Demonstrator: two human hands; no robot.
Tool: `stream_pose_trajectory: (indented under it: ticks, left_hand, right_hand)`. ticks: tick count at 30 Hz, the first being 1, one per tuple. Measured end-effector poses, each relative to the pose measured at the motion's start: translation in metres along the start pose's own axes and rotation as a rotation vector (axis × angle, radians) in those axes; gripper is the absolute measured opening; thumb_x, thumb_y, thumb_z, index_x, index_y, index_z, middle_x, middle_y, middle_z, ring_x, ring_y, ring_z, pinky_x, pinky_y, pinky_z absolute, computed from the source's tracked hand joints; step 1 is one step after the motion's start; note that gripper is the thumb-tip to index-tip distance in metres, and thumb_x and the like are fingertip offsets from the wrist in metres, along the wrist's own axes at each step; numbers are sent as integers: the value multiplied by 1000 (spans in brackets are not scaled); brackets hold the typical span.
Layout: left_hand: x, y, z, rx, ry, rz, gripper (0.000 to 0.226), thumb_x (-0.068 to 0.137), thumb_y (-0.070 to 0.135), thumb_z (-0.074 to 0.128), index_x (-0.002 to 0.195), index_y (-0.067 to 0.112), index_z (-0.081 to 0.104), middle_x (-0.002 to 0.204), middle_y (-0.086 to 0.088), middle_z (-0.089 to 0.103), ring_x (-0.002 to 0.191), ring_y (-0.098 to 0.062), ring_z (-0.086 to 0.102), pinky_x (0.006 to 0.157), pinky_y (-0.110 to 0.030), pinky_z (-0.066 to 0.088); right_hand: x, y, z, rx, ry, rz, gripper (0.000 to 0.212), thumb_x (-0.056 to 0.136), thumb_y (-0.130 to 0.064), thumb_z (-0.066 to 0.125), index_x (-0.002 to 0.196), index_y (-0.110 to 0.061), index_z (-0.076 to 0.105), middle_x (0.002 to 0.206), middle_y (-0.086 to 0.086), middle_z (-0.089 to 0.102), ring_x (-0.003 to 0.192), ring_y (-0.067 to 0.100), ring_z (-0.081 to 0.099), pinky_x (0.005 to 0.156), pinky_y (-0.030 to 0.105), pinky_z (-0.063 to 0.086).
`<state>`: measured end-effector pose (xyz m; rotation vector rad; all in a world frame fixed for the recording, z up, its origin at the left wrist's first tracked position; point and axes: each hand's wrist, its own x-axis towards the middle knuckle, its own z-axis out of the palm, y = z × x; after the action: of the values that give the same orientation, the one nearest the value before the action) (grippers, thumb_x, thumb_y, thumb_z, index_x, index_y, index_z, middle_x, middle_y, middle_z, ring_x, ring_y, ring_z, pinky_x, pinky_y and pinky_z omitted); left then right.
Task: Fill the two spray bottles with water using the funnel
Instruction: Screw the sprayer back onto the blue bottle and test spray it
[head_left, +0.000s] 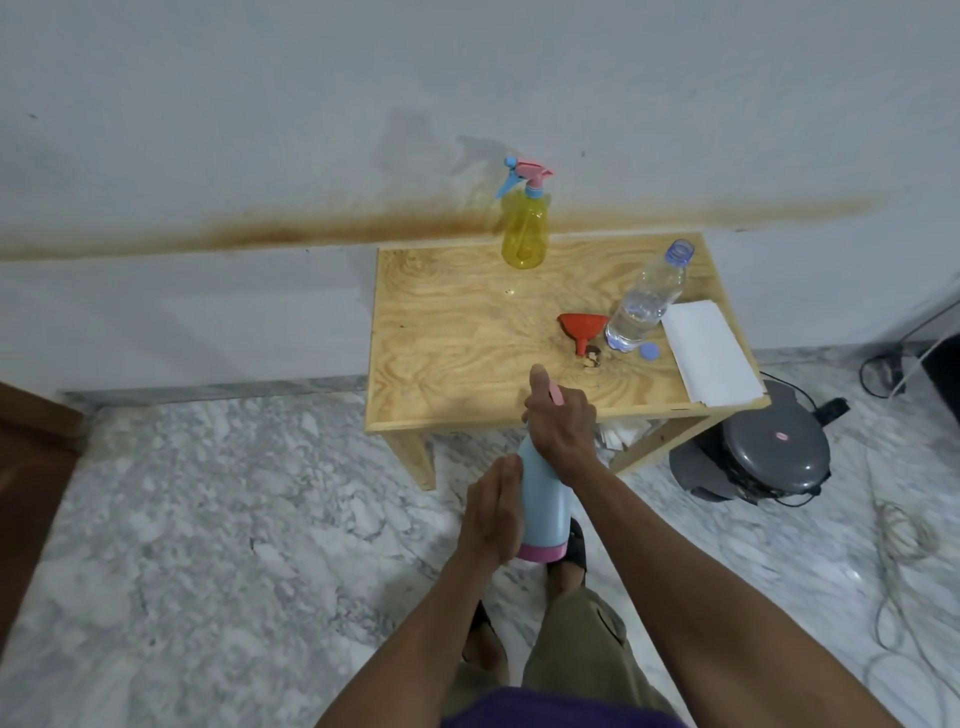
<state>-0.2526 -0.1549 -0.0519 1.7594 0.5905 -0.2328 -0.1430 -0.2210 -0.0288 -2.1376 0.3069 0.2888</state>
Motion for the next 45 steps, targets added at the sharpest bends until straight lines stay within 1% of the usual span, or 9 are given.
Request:
stream_pose_trajectory:
  ticks: [6,12,21,23,28,31,35,41,45]
  left_hand:
    - [-3,1,11,-5,48,85,59,92,64,23,91,17,58,92,-6,68,81,-17,64,71,-35,49]
    - [0,2,16,-1,8,125,67,91,66,20,102,15,62,99,-5,70,88,-15,68,80,-46,55]
    - [-2,8,24,58,-63,139,55,101,47,22,111,11,62,109,-8,69,88,-6,64,75,-23,50]
    - [-2,5,22,92,-51,183,48,106,39,27,116,7,61,114,-10,69,90,-3,62,80,-23,49]
    - [-3,3,12,-15,13,155,65,89,68,22,103,19,62,97,2,69,84,-2,65,76,-37,55]
    - [-4,6,-2,-2,28,181,56,93,65,25,99,20,58,92,3,66,82,-3,64,70,-26,51]
    - [0,12,-26,37,20,339,49,97,61,34,124,24,54,115,3,66,104,-10,64,80,-30,52]
    - [7,37,-61,-74,96,434,59,85,57,57,137,31,50,122,15,64,107,-1,64,88,-36,57]
    - [22,51,-75,-88,220,483,57,83,54,61,136,35,51,126,19,62,110,-4,64,87,-39,58]
  right_hand:
    - [2,1,-6,-27,-37,10,77,87,-70,29,75,-5,69,88,13,70,93,33,59,86,41,44]
    - [2,3,-20,-8,9,15,76,95,-62,30,71,-1,68,80,13,69,85,31,60,77,36,36]
    - [-3,-2,-32,32,55,117,71,77,-70,33,70,-9,68,83,11,72,86,33,65,85,46,51]
    - [-5,-2,-33,33,39,92,74,81,-70,33,68,-6,69,80,10,72,85,31,63,84,44,49]
    - [-10,-13,-30,117,10,34,70,90,-61,40,66,-2,67,72,6,70,80,25,63,74,39,45]
    - [-17,-26,-27,207,-1,-35,62,97,-52,46,60,-7,65,65,2,69,70,18,62,68,35,43]
    - [-25,-50,-23,351,-40,-188,64,100,-49,50,69,3,68,73,7,73,69,12,68,76,33,51]
    - [-28,-95,-26,334,-143,-317,54,95,-62,49,87,-16,76,87,0,75,79,8,66,76,29,48]
    - [-22,-111,-26,363,-156,-348,34,85,-55,70,75,-23,72,66,-6,63,61,6,53,63,31,43]
